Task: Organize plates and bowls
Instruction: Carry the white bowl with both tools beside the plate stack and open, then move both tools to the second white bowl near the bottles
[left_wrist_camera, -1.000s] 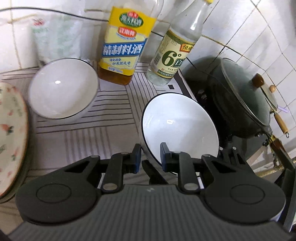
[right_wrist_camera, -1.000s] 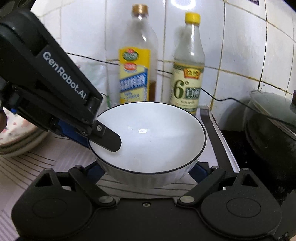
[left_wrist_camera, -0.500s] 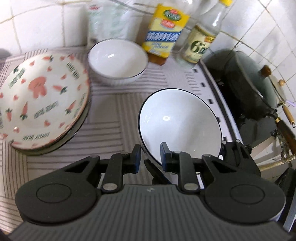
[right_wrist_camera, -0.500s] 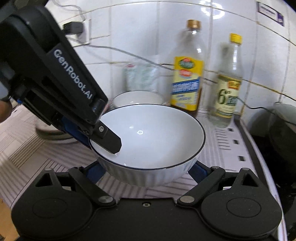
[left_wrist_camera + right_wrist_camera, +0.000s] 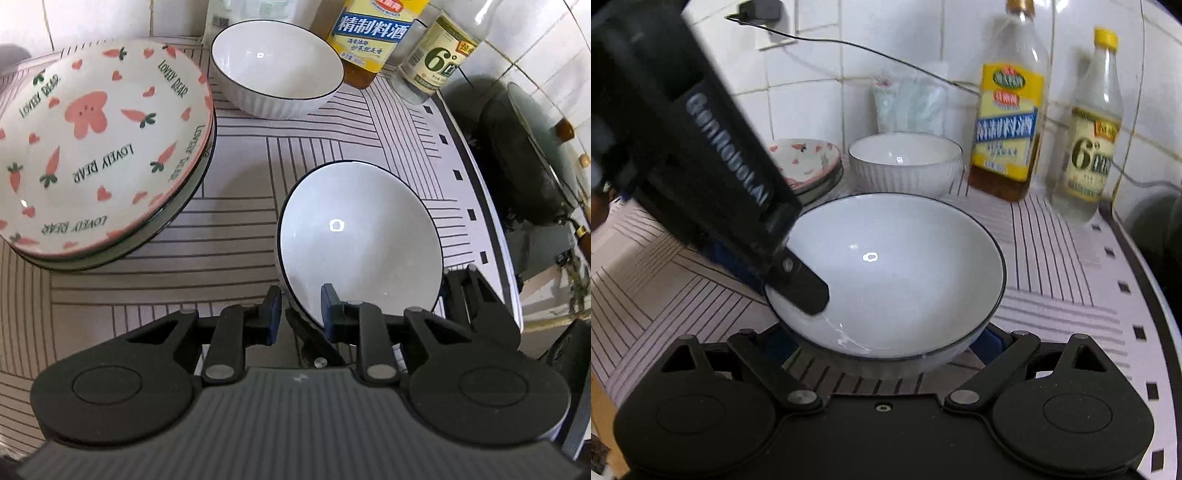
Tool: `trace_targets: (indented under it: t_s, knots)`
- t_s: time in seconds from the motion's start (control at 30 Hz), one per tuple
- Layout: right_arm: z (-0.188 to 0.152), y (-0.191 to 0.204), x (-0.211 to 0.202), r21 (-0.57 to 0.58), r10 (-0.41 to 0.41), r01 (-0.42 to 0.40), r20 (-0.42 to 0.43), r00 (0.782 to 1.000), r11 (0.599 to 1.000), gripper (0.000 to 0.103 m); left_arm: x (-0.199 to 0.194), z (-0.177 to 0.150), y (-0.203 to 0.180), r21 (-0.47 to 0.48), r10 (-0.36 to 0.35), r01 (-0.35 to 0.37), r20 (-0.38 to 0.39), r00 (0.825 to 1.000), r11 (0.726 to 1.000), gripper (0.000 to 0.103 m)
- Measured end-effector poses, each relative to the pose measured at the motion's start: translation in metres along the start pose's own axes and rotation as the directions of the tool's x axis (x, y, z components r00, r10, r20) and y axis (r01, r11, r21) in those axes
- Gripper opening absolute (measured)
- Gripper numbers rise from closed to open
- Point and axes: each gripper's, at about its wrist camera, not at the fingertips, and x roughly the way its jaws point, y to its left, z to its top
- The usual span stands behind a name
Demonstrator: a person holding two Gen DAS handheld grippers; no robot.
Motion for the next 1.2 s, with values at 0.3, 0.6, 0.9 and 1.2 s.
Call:
trace_targets:
  t_s: [0.3,0.6,0.9,1.2]
  knots:
    - [-0.001,0.013,-0.042,0.239,-0.063,0.086,-0.101,0.993,0.967,0.096,-0.044,0.008,-0.002,0.056,0.021,-0.023,0.042,0.999,0.998,0.025]
    - [0.037,0.027,-0.110,0.400,-0.009,-0.014,0.056,0.998,0.916,0.090,-0.117,0.020,0.021,0.135,0.013,-0.027,0.100,0.995,0.990,0.037]
    - [0.091,0.005,-0.096,0.563,0.069,-0.134,0.134,0.989,0.816,0.084,-0.115,0.055,0.042,0.168,0.027,-0.048,0.123,0.992,0.985,0.048]
    - [0.119,-0.042,-0.030,0.685,0.076,-0.090,0.051,0.996,0.723,0.077,-0.074,0.107,0.045,0.190,0.061,-0.092,0.168,0.984,0.977,0.056]
